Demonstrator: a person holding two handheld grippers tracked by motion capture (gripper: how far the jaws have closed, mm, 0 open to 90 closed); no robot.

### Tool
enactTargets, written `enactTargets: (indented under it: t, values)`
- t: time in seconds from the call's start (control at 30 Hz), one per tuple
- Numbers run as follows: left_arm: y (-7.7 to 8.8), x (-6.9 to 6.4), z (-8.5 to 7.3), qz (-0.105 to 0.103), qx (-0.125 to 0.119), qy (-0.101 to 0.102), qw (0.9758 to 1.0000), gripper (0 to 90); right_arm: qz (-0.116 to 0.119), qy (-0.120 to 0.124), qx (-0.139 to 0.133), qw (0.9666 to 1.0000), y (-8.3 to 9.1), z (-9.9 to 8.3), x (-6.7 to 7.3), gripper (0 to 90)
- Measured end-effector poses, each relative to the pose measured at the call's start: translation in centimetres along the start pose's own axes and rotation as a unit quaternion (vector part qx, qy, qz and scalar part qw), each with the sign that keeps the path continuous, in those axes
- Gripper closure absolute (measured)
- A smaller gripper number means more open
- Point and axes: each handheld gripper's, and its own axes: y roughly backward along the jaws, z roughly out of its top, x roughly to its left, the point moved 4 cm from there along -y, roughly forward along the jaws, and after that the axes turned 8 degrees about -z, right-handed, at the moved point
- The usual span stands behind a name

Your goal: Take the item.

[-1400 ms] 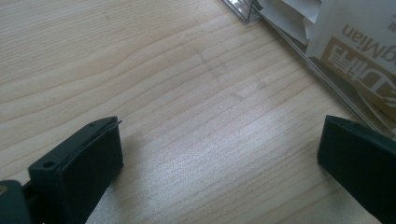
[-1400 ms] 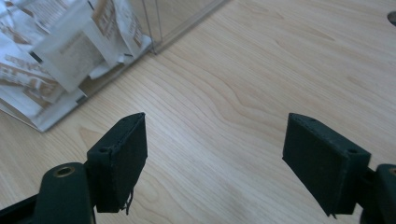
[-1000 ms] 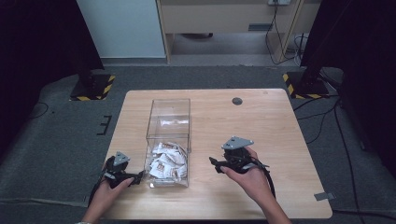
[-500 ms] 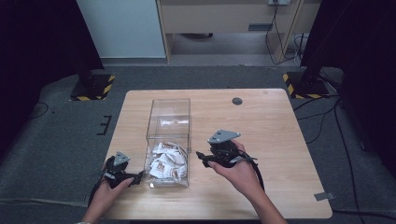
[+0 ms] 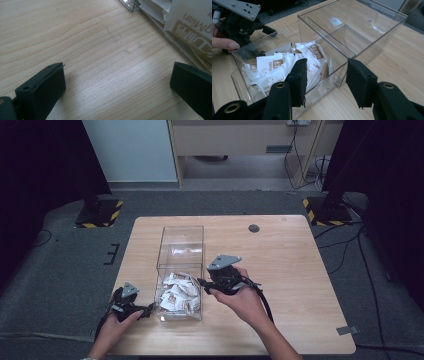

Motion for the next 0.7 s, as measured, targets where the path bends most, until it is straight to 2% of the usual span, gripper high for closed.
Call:
enactTargets:
  t: [0.43, 0.7]
  values:
    - [0.0, 0.0, 0.0, 0.000, 0.001, -0.001, 1.0000, 0.0, 0.018, 0.006, 0.003, 0.9998, -1.6, 1.2, 1.3, 58.0]
    - [0.0, 0.0, 0.0, 0.000, 0.001, -0.001, 1.0000, 0.0, 0.034, 0.013, 0.007, 0.9993, -2.9, 1.5, 2.6, 60.7]
